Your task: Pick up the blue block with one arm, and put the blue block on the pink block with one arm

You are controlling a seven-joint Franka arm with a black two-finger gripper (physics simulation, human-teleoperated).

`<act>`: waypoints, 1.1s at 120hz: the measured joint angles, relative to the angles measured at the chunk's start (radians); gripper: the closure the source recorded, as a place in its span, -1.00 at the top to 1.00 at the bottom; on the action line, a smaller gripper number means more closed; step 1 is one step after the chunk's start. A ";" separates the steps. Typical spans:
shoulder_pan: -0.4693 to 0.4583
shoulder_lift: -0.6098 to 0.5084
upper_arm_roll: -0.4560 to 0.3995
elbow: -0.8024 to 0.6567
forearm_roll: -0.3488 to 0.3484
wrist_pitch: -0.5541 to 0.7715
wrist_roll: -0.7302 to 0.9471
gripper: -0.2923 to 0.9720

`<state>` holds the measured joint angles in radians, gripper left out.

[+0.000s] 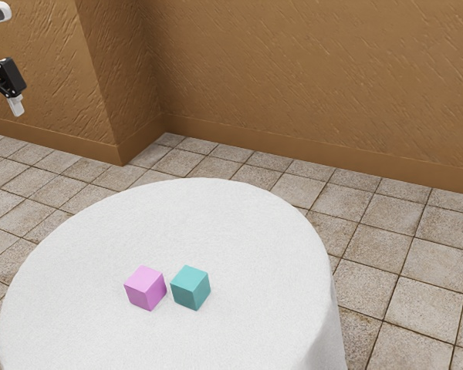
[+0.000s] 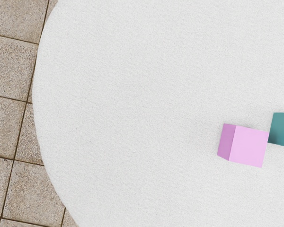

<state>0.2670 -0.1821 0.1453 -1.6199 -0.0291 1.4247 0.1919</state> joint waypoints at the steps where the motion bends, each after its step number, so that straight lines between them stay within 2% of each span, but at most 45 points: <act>1: 0.000 0.000 0.000 0.000 0.000 0.000 0.000 0.54; 17: 0.000 -0.001 -0.002 0.009 0.001 -0.001 0.001 0.54; 22: 0.005 -0.005 -0.018 0.130 0.001 -0.029 0.001 0.54; 26: 0.013 -0.035 -0.071 0.209 -0.004 -0.053 0.001 0.54; 33: 0.009 -0.102 -0.270 0.262 -0.025 -0.092 -0.012 0.54; 40: 0.000 -0.165 -0.452 0.117 -0.048 -0.092 -0.033 0.53; 46: -0.004 -0.188 -0.535 -0.065 -0.073 -0.049 -0.049 0.53; 52: -0.004 -0.184 -0.571 -0.190 -0.088 0.005 -0.064 0.53; 63: 0.001 -0.127 -0.579 -0.282 -0.097 0.106 -0.089 0.53; 75: 0.003 -0.051 -0.580 -0.478 -0.099 0.288 -0.111 0.54; 82: 0.003 -0.032 -0.580 -0.535 -0.098 0.379 -0.122 0.54; 97: 0.015 -0.004 -0.571 -0.561 -0.075 0.503 -0.143 0.54; 115: 0.036 0.090 -0.527 -0.562 -0.057 0.643 -0.203 0.54; 132: 0.045 0.126 -0.493 -0.562 -0.010 0.725 -0.261 0.54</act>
<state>0.3120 -0.0563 -0.3481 -2.1816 -0.0390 2.1499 -0.0692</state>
